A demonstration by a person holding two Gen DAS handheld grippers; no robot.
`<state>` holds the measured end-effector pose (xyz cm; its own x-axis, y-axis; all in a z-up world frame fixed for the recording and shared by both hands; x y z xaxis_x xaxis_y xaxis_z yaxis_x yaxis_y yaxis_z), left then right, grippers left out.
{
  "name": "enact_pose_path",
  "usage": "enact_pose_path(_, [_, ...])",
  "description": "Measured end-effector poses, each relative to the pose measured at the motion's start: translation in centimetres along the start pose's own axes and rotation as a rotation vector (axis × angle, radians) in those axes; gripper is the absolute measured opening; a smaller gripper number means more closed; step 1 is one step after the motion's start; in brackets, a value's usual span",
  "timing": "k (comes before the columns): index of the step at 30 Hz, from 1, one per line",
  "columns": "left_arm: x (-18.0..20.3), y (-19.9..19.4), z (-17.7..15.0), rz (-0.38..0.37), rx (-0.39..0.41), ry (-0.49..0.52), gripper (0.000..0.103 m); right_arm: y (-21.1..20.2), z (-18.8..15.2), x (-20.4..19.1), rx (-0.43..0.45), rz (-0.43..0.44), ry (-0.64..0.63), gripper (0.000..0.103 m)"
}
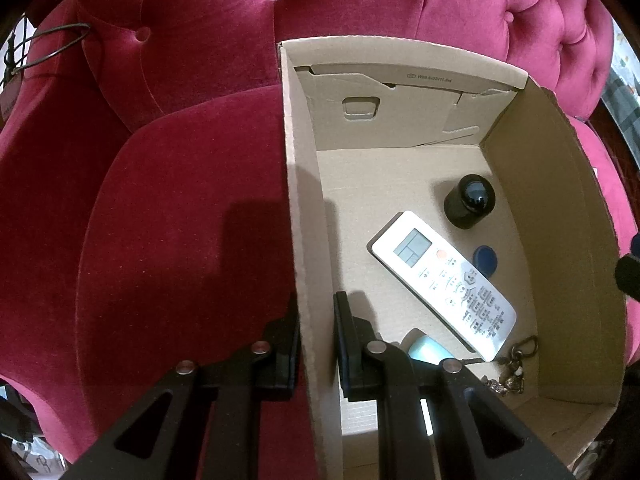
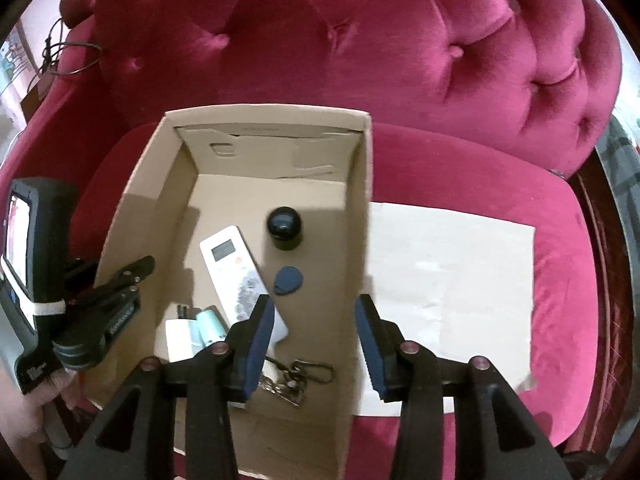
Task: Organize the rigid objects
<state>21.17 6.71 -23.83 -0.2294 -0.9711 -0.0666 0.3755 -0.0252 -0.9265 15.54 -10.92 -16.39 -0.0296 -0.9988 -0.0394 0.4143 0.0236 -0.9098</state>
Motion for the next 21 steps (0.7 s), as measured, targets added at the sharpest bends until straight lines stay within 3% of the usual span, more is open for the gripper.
enact_pose_path(9, [0.2,0.1,-0.1,0.007,-0.005,-0.002,0.016,-1.0,-0.5,3.1,0.007,-0.035,0.053,0.066])
enact_pose_path(16, [0.5,0.4,-0.1,0.023,-0.015,0.001,0.016,-1.2,-1.0,4.9,0.000,-0.050,0.084,0.103])
enact_pose_path(21, [0.9,0.7,0.0,0.038,-0.017,0.000,0.016,-1.7,-0.9,5.9,0.022,-0.057,0.094,0.103])
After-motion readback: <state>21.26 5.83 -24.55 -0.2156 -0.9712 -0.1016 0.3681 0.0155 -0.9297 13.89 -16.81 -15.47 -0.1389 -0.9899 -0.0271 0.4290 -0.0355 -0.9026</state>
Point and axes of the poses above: each gripper's, at about its wrist camera, not at the fingertips, and y roughly the way its jaws point, x to its right, z to its top, the point moved 5 cm from there along y, roughly the way its jaws point, and after that the axes turned 4 degrees about y, right-handed, at the moved point
